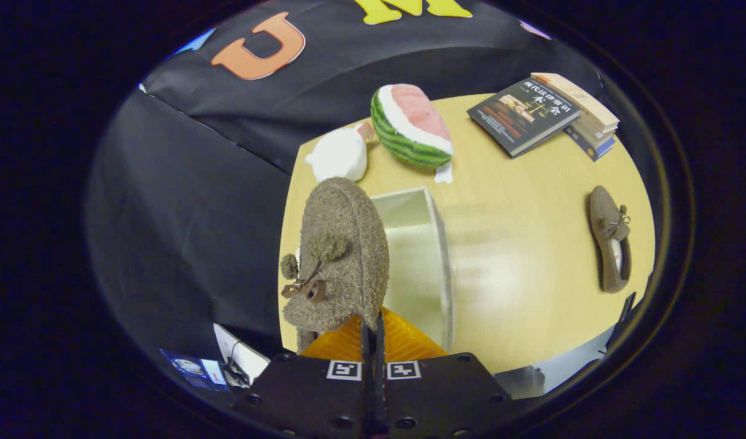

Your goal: Open the storage box then place both shoes into the box .Put the left shoe in first, then the right shoe, with the right side of both shoes facing outward in a uniform manner.

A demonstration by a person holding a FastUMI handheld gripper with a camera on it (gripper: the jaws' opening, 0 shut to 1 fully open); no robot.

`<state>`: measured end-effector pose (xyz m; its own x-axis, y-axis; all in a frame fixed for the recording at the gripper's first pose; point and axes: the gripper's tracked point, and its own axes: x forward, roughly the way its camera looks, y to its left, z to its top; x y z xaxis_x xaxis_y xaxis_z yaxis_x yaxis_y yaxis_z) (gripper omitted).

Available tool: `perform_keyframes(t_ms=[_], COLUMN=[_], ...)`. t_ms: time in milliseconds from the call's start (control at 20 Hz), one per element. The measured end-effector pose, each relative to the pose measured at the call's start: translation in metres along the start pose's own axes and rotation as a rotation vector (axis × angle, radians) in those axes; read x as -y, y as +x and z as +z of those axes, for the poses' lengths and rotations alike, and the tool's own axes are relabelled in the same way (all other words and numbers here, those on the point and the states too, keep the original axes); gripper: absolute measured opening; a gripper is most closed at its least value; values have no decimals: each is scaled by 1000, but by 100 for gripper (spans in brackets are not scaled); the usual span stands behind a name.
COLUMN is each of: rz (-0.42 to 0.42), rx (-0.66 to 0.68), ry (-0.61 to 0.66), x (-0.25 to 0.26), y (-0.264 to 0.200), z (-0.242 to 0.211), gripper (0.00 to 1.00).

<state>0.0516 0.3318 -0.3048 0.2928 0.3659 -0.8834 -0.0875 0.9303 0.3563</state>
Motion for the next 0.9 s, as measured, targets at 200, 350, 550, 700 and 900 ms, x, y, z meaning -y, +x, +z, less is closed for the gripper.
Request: perform_keyframes(t_ms=[200, 350, 550, 700, 900], rz=[-106, -160, -203, -253, -236], rx=[-46, -79, -113, -137, -131], ry=[11, 6, 1, -64, -88], x=[-6, -7, -8, 2, 2], y=[56, 92, 135, 152, 159], z=[-12, -13, -9, -12, -14], gripper=[1, 1, 1, 1, 8])
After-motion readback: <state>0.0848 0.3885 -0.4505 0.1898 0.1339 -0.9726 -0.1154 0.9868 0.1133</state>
